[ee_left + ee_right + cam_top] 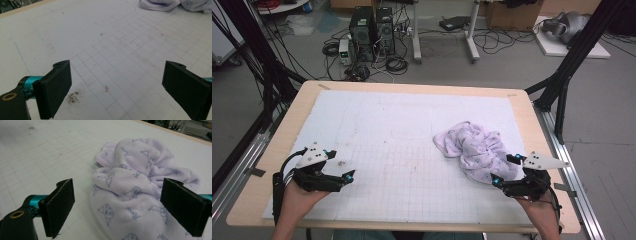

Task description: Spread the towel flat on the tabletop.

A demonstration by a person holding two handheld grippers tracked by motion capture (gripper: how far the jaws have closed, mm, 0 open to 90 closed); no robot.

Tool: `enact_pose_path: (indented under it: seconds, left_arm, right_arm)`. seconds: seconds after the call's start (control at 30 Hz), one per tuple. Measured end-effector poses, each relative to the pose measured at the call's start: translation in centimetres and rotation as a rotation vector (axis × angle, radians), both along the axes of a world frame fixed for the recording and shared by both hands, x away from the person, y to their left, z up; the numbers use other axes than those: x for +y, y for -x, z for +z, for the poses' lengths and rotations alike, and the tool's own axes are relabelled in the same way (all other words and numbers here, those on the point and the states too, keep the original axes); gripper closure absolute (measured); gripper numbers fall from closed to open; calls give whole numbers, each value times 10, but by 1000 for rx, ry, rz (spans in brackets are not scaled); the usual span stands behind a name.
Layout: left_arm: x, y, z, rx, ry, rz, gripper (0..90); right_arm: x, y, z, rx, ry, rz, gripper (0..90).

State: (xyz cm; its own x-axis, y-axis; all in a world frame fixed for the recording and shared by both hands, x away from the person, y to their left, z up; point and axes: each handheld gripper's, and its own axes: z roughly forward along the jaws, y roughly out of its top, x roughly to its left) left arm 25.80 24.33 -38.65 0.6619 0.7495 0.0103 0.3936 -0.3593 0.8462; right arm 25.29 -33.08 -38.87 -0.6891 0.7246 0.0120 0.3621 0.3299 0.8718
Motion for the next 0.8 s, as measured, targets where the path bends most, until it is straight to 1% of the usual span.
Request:
enact_pose_path:
  seconds: [0.33,0.47,0.6,0.8]
  left_arm:
    - [0,-3,1,2,-1,2,94]
    - [0,-3,2,2,5,1,94]
    - [-1,-3,3,-1,3,-3,94]
    - [-1,-4,4,-3,3,-9,94]
  right_arm:
    - [-2,-4,-2,3,-2,4,114]
    - [-1,-5,0,4,-4,10,114]
    - [4,-10,5,-2,1,23,114]
    - [15,-25,13,-3,19,49,114]
